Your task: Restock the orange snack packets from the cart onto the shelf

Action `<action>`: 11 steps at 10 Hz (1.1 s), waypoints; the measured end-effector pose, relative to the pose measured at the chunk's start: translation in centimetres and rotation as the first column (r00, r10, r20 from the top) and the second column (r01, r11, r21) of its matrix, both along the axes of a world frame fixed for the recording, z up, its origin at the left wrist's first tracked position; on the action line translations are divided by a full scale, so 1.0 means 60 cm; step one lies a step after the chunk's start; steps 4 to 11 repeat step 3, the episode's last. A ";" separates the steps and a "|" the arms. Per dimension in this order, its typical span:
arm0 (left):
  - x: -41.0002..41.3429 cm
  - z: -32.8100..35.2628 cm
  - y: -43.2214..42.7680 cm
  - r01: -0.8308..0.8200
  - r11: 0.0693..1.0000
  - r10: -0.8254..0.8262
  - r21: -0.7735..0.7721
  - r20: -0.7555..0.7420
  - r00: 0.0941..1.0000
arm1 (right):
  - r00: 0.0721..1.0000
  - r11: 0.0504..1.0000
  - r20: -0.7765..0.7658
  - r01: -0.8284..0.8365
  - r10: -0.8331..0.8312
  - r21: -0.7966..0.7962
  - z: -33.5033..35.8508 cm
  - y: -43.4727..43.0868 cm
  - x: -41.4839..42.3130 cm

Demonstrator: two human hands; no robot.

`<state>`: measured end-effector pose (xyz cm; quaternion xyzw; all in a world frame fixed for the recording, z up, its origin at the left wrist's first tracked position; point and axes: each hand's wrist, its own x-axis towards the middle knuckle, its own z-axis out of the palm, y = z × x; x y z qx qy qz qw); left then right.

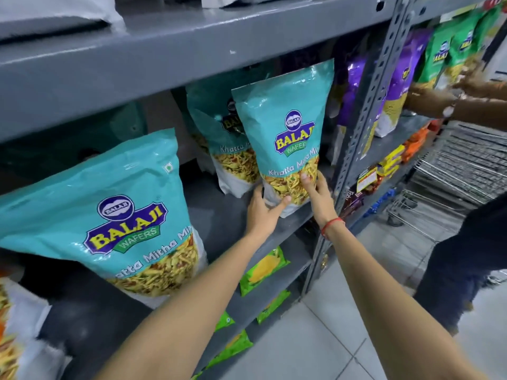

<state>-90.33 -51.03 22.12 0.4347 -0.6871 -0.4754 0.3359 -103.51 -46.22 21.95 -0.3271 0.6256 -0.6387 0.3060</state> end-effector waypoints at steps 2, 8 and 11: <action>0.051 -0.010 0.024 -0.017 0.999 0.017 -0.035 0.005 1.000 | 0.997 0.998 -0.071 -0.041 0.044 0.038 0.000 0.016 0.035; 0.066 0.005 0.023 0.049 0.999 -0.050 0.012 0.085 0.995 | 0.996 0.997 -0.085 -0.026 0.032 0.067 0.014 0.022 0.041; 0.066 0.005 0.023 0.049 0.999 -0.050 0.012 0.085 0.995 | 0.996 0.997 -0.085 -0.026 0.032 0.067 0.014 0.022 0.041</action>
